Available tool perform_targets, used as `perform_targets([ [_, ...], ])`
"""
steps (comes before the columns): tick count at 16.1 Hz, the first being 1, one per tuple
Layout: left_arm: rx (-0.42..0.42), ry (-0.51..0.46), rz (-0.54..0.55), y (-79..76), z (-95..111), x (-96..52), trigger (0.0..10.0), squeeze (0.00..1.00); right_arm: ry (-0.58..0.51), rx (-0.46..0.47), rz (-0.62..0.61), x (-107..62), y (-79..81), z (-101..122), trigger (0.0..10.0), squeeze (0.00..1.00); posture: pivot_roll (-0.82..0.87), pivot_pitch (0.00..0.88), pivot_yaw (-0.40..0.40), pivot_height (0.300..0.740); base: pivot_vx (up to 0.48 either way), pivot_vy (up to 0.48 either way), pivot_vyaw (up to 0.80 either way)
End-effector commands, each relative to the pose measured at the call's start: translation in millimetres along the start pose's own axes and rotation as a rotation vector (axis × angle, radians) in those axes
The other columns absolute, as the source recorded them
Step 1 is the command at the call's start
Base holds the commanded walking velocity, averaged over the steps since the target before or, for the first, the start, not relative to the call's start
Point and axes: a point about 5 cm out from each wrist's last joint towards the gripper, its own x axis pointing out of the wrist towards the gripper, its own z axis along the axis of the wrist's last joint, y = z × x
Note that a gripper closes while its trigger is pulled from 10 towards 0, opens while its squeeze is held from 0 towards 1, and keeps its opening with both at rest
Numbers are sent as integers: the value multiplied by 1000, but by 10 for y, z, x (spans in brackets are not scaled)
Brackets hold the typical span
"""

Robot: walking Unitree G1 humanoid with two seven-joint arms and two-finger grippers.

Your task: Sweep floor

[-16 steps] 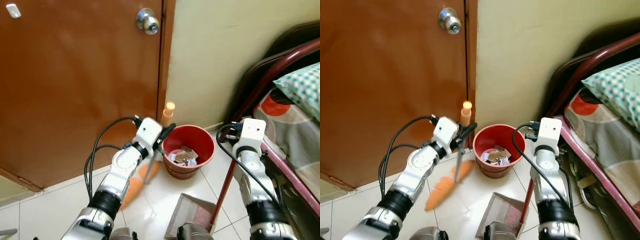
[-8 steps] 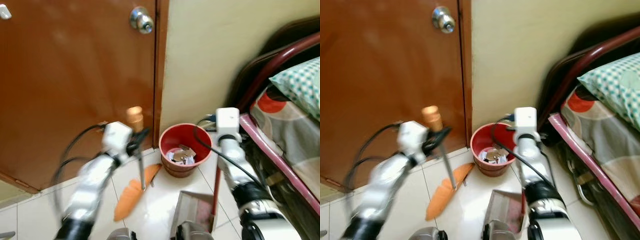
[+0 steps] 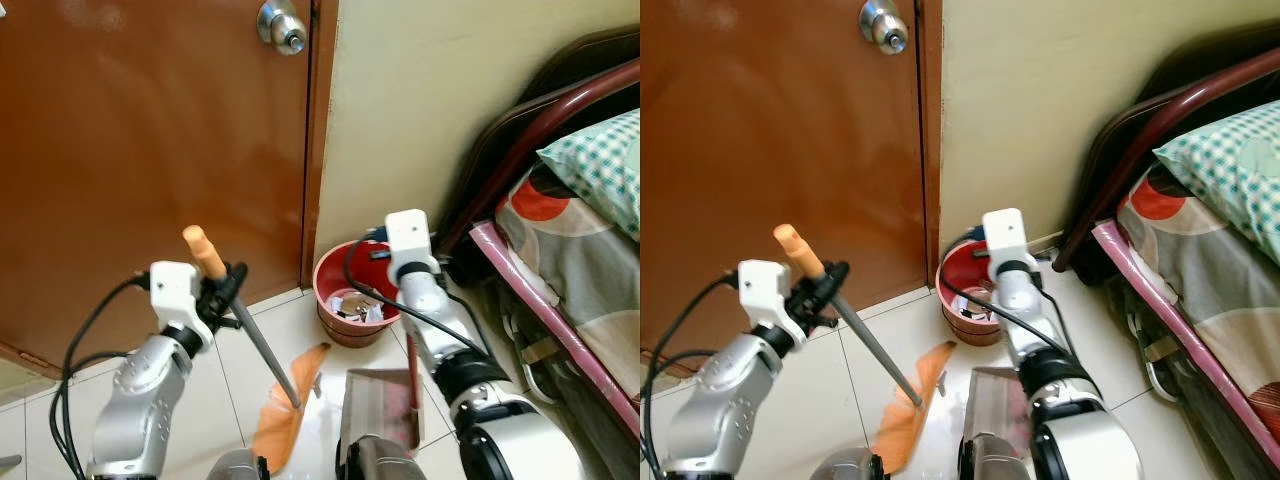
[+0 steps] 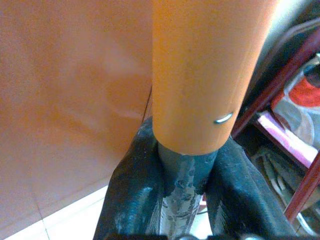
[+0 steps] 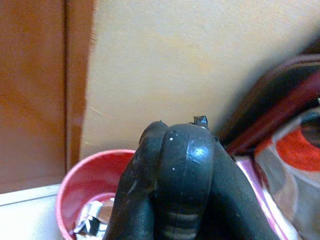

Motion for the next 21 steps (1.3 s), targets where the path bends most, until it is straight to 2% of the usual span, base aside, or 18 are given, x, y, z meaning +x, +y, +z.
perform_targets([
  [1,-58,40,2,-19,-86,-19,10000,0,-18,-49,10,10,6,20,10000,0,68,153,-70,740,0,0,0],
  [2,-175,-12,-8,-122,74,50,10000,0,-31,-39,65,-12,148,36,10000,0,68,150,-76,740,0,0,0],
  [3,-253,-39,-17,-175,141,77,10000,0,-33,-36,95,-33,211,27,10000,0,68,149,-78,740,0,0,0],
  [6,-348,-66,-10,-195,203,96,10000,0,-35,-39,122,-53,265,5,10000,0,67,147,-80,740,0,0,0],
  [7,-422,-91,27,-116,254,110,10000,0,-39,-44,135,-60,291,-11,10000,0,69,145,-80,740,0,0,0],
  [9,-385,-99,59,-6,272,101,10000,0,-52,-32,147,-60,304,4,10000,0,70,143,-80,740,0,0,0],
  [10,-335,-107,111,141,297,84,10000,0,-64,-26,154,-59,315,21,10000,0,70,143,-80,740,0,0,0],
  [11,-220,-116,210,409,363,40,10000,0,-88,-17,167,-55,321,54,10000,0,75,141,-79,740,0,0,0],
  [12,-128,-122,270,588,419,-6,10000,0,-103,-19,177,-54,318,74,10000,0,75,141,-79,740,0,0,0],
  [15,13,-103,370,887,431,-134,10000,0,-156,-40,214,-70,258,106,10000,0,81,139,-79,740,0,0,0],
  [18,51,-52,393,931,271,-201,10000,0,-173,-45,203,-105,92,60,10000,0,78,136,-76,740,0,0,0],
  [20,46,-29,385,887,146,-209,10000,0,-176,-13,175,-141,-41,21,10000,0,72,133,-73,740,0,0,0],
  [21,37,-13,362,812,67,-210,10000,0,-182,28,157,-174,-118,3,10000,0,71,131,-72,740,0,0,0],
])
